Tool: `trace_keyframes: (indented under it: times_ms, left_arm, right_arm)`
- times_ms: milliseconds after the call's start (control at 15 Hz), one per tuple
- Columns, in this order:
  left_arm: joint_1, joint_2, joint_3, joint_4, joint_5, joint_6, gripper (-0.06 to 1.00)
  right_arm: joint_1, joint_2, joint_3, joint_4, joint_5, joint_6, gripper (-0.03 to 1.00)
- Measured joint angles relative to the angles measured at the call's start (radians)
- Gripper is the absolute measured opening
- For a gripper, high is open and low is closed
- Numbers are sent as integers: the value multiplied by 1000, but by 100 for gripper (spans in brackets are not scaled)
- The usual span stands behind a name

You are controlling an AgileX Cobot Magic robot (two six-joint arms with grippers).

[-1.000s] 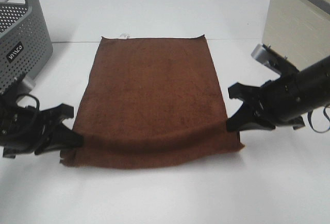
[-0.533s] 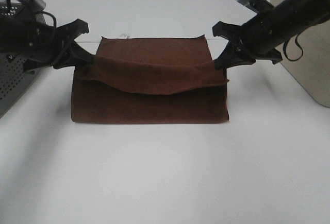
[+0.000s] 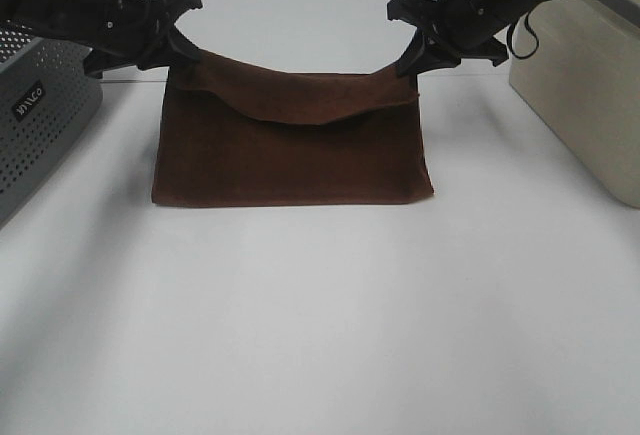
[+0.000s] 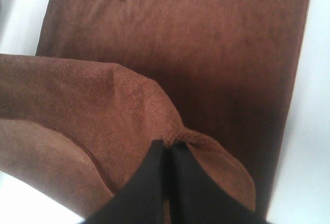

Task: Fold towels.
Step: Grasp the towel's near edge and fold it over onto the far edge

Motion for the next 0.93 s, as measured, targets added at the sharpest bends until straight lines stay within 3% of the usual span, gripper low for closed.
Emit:
trace_keyframes:
  times_ms: [400, 667, 933]
  left_arm:
    - [0, 207, -271, 3, -76, -4, 0]
    - [0, 306, -387, 3, -157, 0, 0]
    - [0, 410, -491, 3, -163, 1, 1]
  right_arm:
    - [0, 178, -299, -86, -40, 26, 0]
    - [0, 256, -331, -91, -170, 27, 0]
    - [0, 305, -331, -86, -264, 5, 0]
